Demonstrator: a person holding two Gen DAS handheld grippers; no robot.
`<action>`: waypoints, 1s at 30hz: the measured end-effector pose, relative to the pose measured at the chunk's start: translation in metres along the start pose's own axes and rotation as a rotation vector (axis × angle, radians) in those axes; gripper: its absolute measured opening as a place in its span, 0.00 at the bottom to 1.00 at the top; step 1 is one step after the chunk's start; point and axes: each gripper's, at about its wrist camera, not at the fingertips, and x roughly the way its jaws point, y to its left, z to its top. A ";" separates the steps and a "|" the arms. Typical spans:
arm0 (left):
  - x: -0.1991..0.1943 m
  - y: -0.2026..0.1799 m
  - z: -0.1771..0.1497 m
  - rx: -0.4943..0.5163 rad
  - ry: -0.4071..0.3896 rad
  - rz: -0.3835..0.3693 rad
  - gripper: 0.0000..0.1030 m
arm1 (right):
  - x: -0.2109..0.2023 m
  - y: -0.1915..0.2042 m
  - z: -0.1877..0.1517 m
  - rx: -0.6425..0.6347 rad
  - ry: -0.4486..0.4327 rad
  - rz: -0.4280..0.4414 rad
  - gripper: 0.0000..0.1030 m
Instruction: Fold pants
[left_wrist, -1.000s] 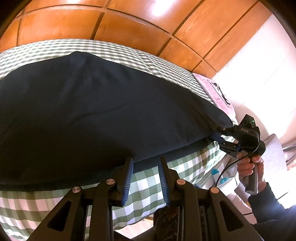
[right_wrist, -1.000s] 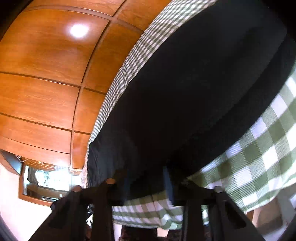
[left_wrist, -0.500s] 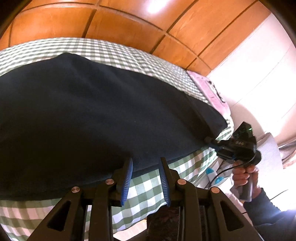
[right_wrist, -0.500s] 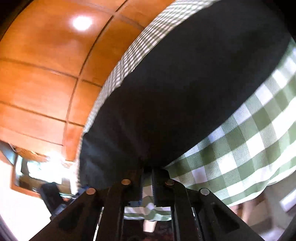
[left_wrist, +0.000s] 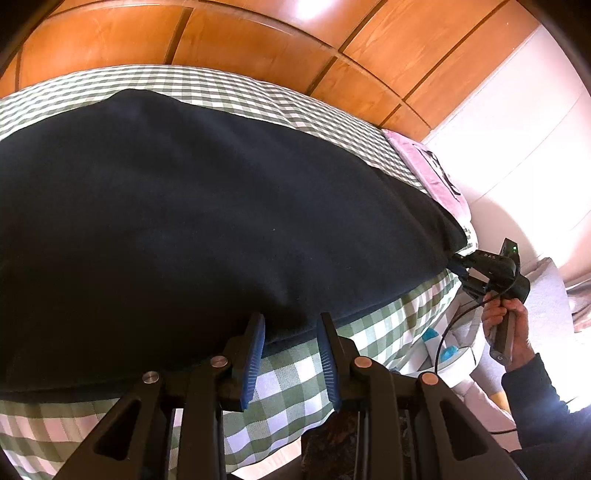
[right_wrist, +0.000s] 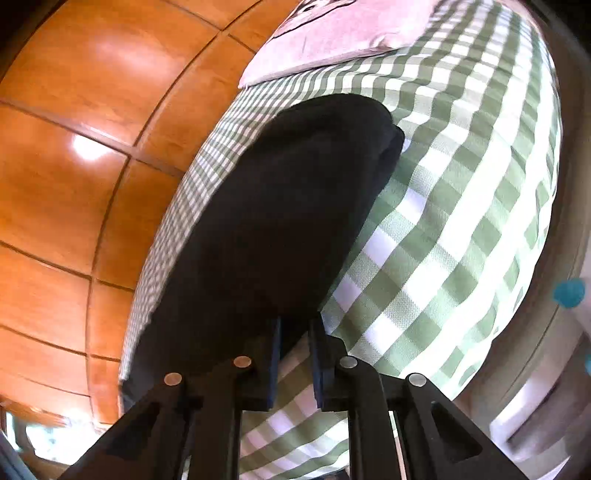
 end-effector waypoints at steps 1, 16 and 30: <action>0.000 -0.001 0.000 0.002 -0.002 0.006 0.28 | -0.001 0.002 -0.001 -0.013 0.000 -0.014 0.13; -0.014 0.006 0.000 -0.058 -0.070 0.076 0.28 | -0.013 -0.026 0.072 0.083 -0.160 -0.101 0.23; -0.070 0.075 -0.013 -0.251 -0.237 0.271 0.28 | -0.053 0.037 0.060 -0.198 -0.182 -0.189 0.50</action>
